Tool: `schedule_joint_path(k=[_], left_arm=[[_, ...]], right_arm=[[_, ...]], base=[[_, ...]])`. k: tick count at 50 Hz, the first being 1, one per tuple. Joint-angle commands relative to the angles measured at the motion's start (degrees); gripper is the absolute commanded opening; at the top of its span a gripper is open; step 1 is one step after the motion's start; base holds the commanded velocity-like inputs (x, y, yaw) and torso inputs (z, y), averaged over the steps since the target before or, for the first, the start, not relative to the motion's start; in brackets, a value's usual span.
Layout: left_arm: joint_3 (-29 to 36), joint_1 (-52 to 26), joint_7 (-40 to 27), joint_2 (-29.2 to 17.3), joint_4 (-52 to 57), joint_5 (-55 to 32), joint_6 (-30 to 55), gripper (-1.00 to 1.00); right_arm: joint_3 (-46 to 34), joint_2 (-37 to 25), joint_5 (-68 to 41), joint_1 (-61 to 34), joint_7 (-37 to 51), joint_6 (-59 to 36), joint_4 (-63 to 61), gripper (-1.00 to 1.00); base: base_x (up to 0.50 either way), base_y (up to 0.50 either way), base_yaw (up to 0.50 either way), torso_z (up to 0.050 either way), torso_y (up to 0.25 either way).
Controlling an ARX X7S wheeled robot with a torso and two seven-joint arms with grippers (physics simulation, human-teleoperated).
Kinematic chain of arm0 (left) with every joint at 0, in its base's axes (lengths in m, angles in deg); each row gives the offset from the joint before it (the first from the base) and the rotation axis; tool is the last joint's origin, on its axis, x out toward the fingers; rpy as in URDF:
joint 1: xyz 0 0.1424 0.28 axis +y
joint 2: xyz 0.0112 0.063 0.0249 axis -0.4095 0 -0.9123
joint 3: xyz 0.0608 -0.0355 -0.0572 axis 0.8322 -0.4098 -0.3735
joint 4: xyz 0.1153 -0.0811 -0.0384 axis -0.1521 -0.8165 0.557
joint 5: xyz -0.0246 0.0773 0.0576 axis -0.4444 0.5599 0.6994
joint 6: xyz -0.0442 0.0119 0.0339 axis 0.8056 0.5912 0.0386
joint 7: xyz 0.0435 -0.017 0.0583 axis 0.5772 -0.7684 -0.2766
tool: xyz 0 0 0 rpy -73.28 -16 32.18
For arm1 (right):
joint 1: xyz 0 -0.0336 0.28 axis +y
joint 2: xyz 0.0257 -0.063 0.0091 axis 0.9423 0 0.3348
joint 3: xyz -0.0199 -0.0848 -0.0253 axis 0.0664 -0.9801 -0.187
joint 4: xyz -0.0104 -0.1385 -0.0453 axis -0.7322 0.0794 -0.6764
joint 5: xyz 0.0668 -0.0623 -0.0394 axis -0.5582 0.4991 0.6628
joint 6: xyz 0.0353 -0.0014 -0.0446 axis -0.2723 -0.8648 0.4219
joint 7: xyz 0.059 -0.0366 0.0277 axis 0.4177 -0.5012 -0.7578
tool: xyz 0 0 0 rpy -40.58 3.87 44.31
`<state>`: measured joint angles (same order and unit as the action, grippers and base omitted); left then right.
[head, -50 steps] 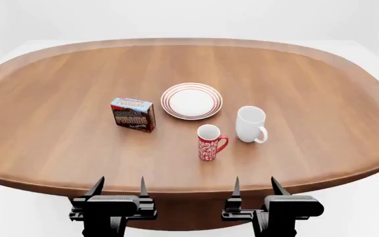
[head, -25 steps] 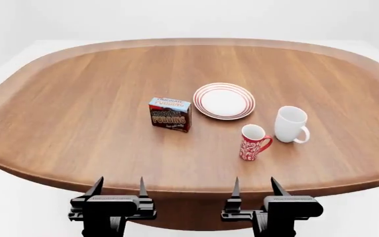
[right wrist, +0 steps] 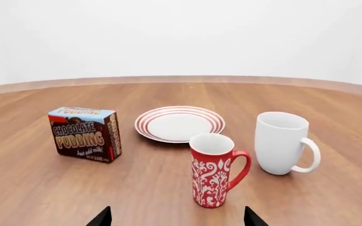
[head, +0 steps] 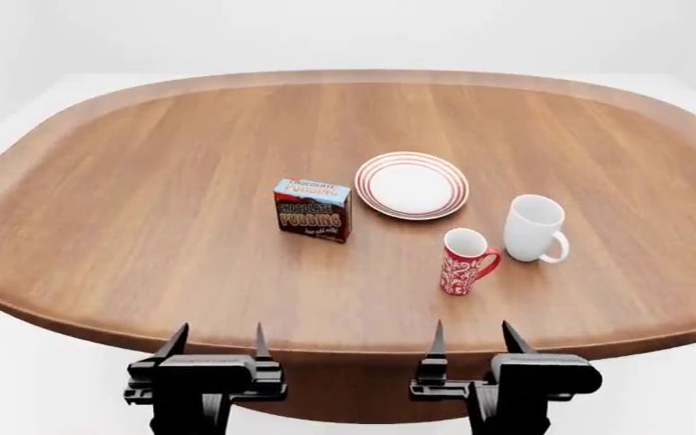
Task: Put the chocolate pudding to the right of the plate.
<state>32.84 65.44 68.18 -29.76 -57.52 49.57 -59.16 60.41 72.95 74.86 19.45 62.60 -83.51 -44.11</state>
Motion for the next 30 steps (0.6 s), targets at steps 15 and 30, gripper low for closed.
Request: schedule_joint_path(k=[15,30], left_arm=[[-3.41,-22.87,-4.16,-3.29,38.38,-4.84,56.60,1.00],[-2.94,-22.97,-4.14,-3.98,37.48,-5.34,55.21,1.00]], right_arm=[[4.49,-5.81,-12.21,-24.73,6.41,-57.10,-42.34,1.00],[4.48,-6.30,-13.17,-25.49,6.42,-58.00,-41.39,1.00]], base=[[0.00,0.00,0.00,0.000,0.000],[0.23,0.00,0.00,0.000,0.000]])
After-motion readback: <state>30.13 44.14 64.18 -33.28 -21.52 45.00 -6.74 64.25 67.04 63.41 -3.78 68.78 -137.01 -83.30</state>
